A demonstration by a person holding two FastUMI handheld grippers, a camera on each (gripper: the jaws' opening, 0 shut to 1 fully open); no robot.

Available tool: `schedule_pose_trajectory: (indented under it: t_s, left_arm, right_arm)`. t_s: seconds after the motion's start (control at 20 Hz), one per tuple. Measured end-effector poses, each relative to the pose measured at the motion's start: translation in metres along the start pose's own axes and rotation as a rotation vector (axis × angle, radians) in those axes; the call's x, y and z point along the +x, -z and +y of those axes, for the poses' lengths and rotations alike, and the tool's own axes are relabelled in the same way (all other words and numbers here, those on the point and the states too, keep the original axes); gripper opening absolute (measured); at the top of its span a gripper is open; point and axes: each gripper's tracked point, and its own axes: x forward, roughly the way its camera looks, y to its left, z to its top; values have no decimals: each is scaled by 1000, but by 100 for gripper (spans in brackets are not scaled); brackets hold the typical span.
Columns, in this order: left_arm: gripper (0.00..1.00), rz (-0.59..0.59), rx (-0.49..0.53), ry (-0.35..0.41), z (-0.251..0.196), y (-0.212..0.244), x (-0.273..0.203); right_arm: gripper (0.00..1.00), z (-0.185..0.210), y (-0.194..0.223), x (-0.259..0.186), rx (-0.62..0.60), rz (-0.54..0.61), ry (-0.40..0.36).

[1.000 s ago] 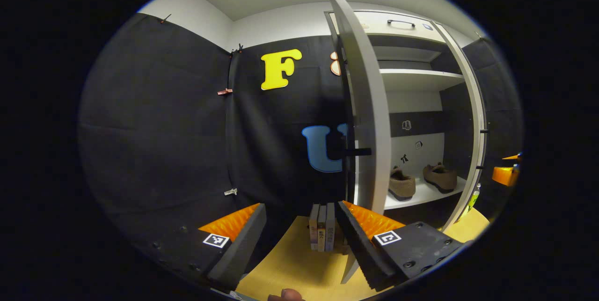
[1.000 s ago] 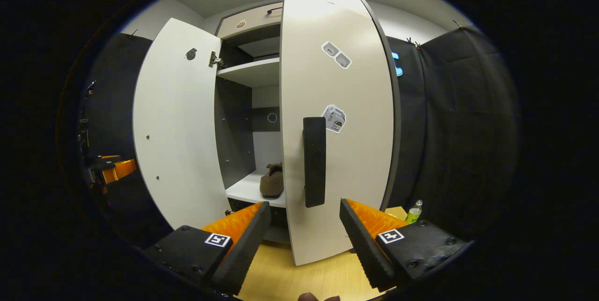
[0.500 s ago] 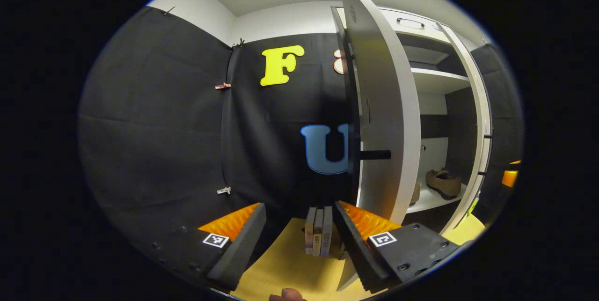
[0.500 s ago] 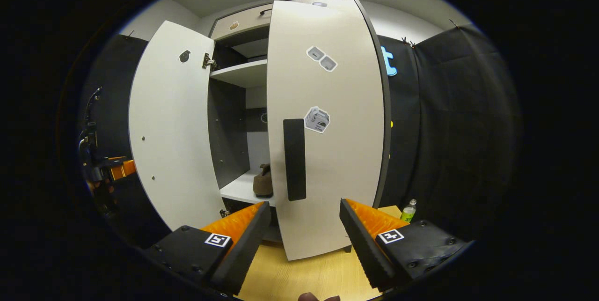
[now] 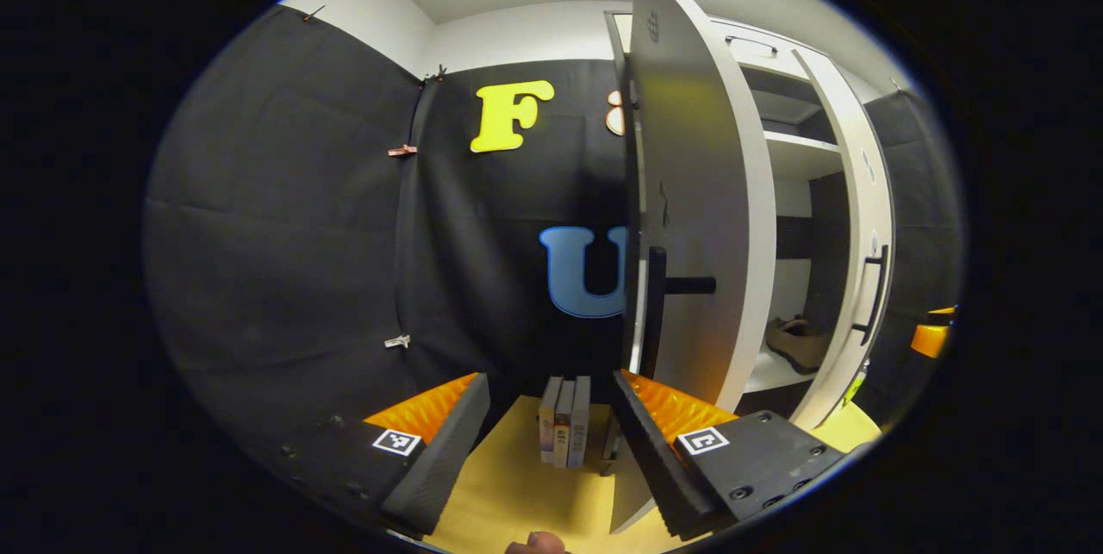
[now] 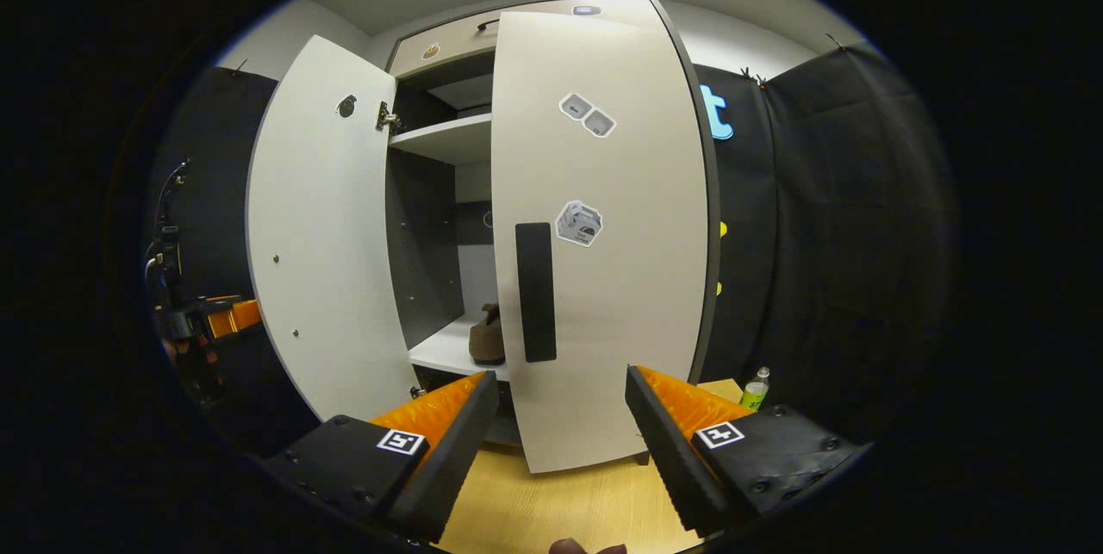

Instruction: Grab one shoe with the right hand and put it into the shoe cabinet, grab the other shoe with the left hand and put it into the shoe cabinet; then close the right door with the right hand and the left door with the left hand.

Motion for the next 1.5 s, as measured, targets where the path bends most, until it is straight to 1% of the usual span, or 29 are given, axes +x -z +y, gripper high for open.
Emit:
schedule_pose_trajectory:
  t_s: [0.15,0.2,0.25,0.45,0.5,0.55,0.9,0.95,1.15,1.5]
  left_arm:
    - [93,3,9,51,-26,1,-6]
    - [90,0,9,61,-33,-1,-7]
    - [92,-1,11,73,-42,-1,-9]
    - [92,4,-4,126,-73,1,-9]
    - [90,5,-5,139,-81,0,-8]
    - [92,4,-6,151,-90,0,-6]
    - [93,1,-16,228,-153,3,6]
    - [92,4,-17,234,-159,4,7]
    - [93,7,0,250,-172,4,2]
    - [93,20,-4,266,-172,4,-2]
  right_arm:
    - [98,-3,-3,0,8,-2,2]
    - [98,-5,-4,-1,10,-4,3]
    - [98,-5,-4,-3,12,-6,4]
    - [98,-9,-6,-6,13,-9,8]
    - [98,-10,-6,-5,16,-8,8]
    - [98,-11,-7,-6,18,-8,9]
    - [98,-13,-9,-8,34,-18,18]
    - [98,-14,-8,-9,36,-19,21]
    - [98,-16,-9,-10,46,-20,32]
    - [98,-14,-8,-15,48,-23,41]
